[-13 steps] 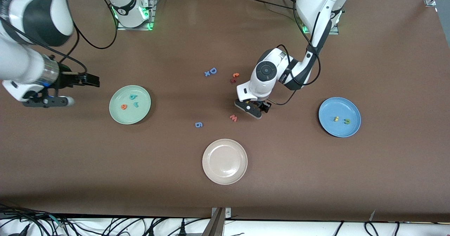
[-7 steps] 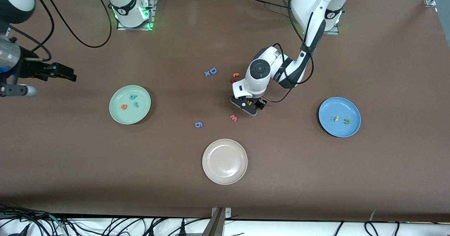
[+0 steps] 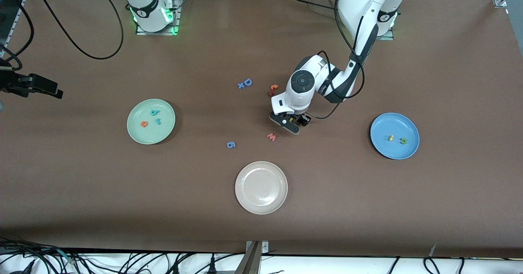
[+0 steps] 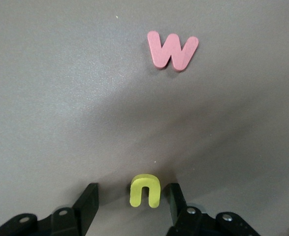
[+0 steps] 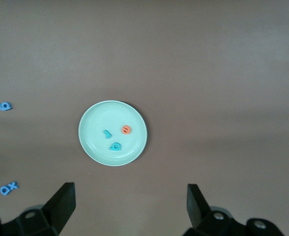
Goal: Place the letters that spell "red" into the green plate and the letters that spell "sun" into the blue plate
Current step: 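Carry the yellow u onto the blue plate and open the left gripper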
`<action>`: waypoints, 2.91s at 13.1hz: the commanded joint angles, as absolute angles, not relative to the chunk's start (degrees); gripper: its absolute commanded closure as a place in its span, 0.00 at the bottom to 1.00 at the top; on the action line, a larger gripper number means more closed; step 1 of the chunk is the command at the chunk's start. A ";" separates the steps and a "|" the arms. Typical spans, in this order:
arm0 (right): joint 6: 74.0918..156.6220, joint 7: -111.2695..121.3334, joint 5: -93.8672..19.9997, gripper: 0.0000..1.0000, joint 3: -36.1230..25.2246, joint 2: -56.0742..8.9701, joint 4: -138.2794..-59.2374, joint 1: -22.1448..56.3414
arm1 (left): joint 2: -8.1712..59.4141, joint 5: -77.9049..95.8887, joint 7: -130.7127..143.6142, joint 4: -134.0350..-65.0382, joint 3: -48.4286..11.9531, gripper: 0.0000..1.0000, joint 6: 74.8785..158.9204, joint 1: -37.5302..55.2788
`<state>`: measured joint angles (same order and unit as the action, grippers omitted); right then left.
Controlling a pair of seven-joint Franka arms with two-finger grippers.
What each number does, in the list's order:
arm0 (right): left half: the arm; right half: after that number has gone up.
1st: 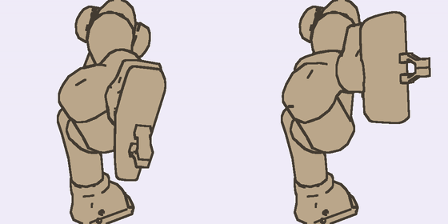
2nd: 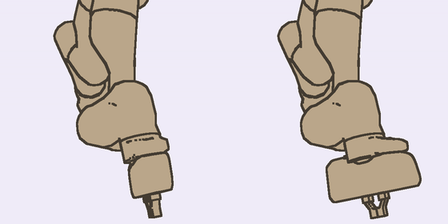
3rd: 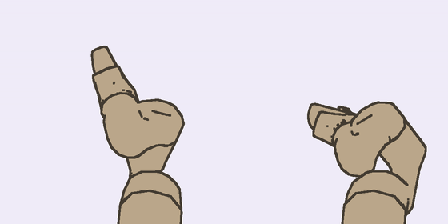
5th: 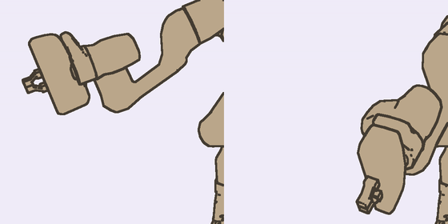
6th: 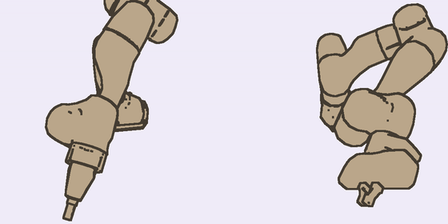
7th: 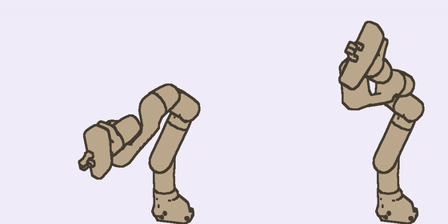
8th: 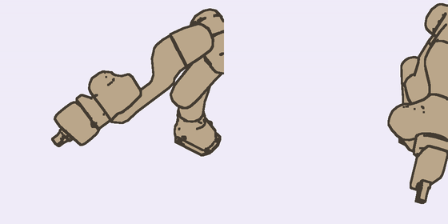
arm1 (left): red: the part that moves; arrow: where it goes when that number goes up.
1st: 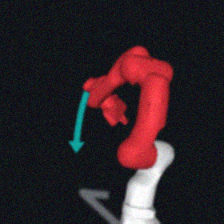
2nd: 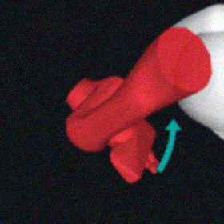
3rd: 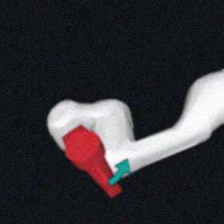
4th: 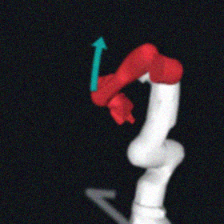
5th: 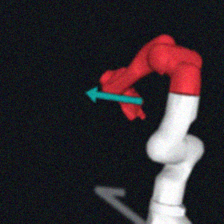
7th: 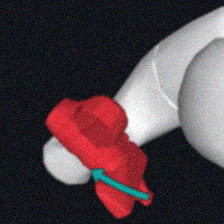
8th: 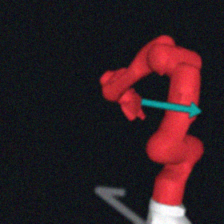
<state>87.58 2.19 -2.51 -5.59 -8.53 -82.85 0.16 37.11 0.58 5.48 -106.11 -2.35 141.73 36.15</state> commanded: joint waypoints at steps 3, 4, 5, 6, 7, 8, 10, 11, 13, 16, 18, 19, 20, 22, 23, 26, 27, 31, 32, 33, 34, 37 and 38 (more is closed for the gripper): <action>90.26 2.11 0.62 0.00 -0.53 3.76 -95.34 -2.02 | 36.91 1.23 5.54 -106.26 -1.93 0.50 141.77 36.83; 90.96 2.20 0.62 0.00 0.43 3.52 -95.27 -2.11 | 36.91 1.23 5.54 -106.26 -1.93 0.52 141.77 36.83; 91.84 2.55 0.53 0.00 0.96 2.38 -94.66 -2.11 | 36.91 1.32 5.54 -106.17 -1.93 0.58 141.77 36.83; 92.19 2.55 0.44 0.00 0.97 2.03 -94.40 -2.11 | 36.91 1.23 5.54 -106.08 -1.93 0.62 141.77 36.74; 92.98 2.72 0.53 0.00 0.97 1.67 -94.31 -2.11 | 36.91 1.32 5.54 -106.00 -1.93 0.68 141.77 36.74; 93.16 2.72 0.44 0.00 0.97 1.50 -94.31 -2.02 | 36.91 1.32 5.45 -106.00 -1.93 0.72 141.77 36.65; 92.99 2.81 0.44 0.00 0.97 1.41 -94.31 -2.02 | 36.91 1.32 5.36 -105.91 -1.93 0.80 141.77 36.48; 92.90 2.81 0.44 0.00 0.97 1.15 -94.31 -1.93 | 36.83 1.32 5.10 -105.82 -1.93 0.83 141.77 36.39; 92.90 2.55 0.00 0.00 0.71 0.97 -94.22 -1.93 | 35.87 1.32 3.52 -105.82 -1.58 0.88 141.51 35.08; 92.98 2.46 -1.14 0.00 0.70 0.97 -94.22 -1.67 | 32.18 1.93 -9.00 -106.08 -1.41 0.89 137.66 28.24; 93.08 2.02 -1.14 0.00 0.88 0.97 -94.31 -1.58 | 29.72 2.02 -18.24 -106.26 -1.41 0.88 134.23 22.09; 93.16 2.02 -1.23 0.00 0.88 0.97 -94.31 -1.58 | 28.75 2.02 -22.02 -106.17 -1.41 0.92 131.69 19.36; 93.16 2.11 -1.14 0.00 0.88 0.97 -94.22 -1.58 | 27.61 2.02 -24.15 -106.08 -1.32 0.94 129.31 16.46; 92.99 2.37 -1.23 0.00 0.79 0.97 -94.31 -1.67 | 25.67 1.50 -26.70 -106.00 -0.71 0.92 125.26 11.80; 93.08 2.37 -1.14 0.00 0.79 0.97 -94.22 -1.67 | 25.58 1.58 -28.81 -106.08 0.51 0.92 124.29 10.65; 93.08 2.55 -1.05 0.00 0.79 0.97 -94.22 -1.58 | 25.58 2.11 -29.45 -106.52 2.55 0.91 122.62 7.40; 93.08 2.55 -0.88 0.00 0.88 0.97 -94.22 -1.58 | 25.84 2.11 -27.53 -106.26 2.55 0.92 122.26 6.08; 93.08 2.37 -1.05 0.00 0.88 0.97 -94.22 -1.58 | 27.86 1.93 -21.81 -106.61 2.64 0.91 122.26 3.96; 93.08 2.55 -1.14 0.00 0.79 0.97 -94.22 -1.58 | 28.91 1.93 -19.71 -106.61 2.64 0.90 122.34 3.96; 92.99 2.55 -1.14 0.00 0.79 0.97 -94.22 -1.58 | 29.52 2.02 -17.60 -106.52 2.64 0.89 122.52 3.96; 93.08 2.55 -1.14 0.00 0.79 0.97 -94.22 -1.58 | 30.14 2.02 -16.53 -106.26 2.64 0.89 122.87 4.13; 93.08 2.55 -1.14 0.00 0.79 0.97 -94.22 -1.58 | 31.46 2.11 -15.91 -106.00 2.55 0.86 124.79 4.57; 93.08 2.55 -1.14 0.00 0.79 0.97 -94.22 -1.58 | 31.64 2.11 -15.91 -106.00 2.55 0.80 125.07 4.57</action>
